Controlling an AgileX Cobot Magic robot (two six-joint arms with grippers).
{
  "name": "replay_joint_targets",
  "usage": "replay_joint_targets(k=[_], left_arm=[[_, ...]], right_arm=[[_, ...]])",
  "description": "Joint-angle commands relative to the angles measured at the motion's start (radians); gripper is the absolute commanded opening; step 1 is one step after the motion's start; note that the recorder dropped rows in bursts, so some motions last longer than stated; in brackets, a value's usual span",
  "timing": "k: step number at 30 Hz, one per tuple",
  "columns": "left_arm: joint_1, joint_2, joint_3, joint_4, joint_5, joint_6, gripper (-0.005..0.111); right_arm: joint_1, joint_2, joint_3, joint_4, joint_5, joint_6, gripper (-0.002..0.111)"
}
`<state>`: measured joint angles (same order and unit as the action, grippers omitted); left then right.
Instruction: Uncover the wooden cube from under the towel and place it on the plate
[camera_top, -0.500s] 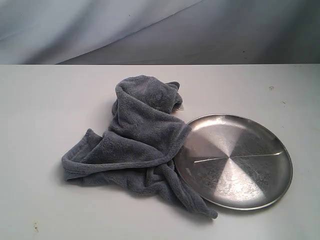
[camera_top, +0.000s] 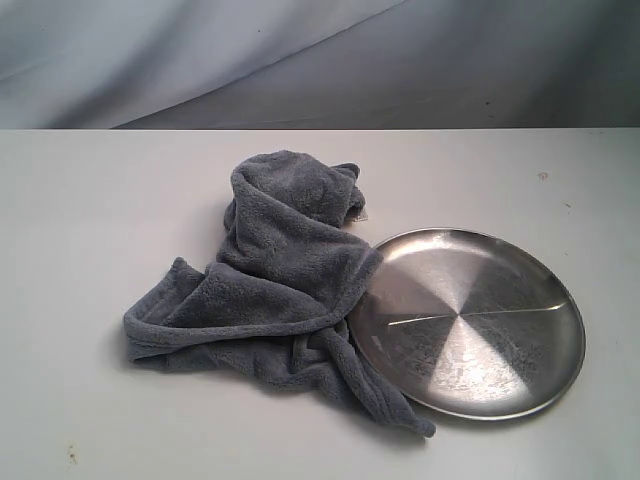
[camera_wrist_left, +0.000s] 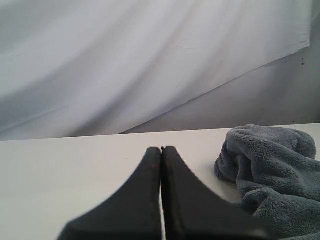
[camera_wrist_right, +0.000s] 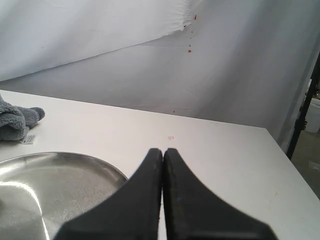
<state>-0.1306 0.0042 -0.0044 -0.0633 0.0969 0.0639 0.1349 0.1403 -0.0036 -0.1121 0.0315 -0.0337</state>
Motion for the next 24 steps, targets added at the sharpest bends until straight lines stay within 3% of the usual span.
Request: replay_joint_targets(k=[1, 24], left_arm=[[0.002, -0.004, 0.004, -0.002, -0.011, -0.002, 0.000], [0.002, -0.004, 0.004, -0.002, -0.011, -0.002, 0.000]], right_arm=[[-0.005, -0.004, 0.004, -0.010, 0.000, -0.006, 0.000], [-0.005, -0.004, 0.004, -0.007, -0.082, 0.019, 0.000]])
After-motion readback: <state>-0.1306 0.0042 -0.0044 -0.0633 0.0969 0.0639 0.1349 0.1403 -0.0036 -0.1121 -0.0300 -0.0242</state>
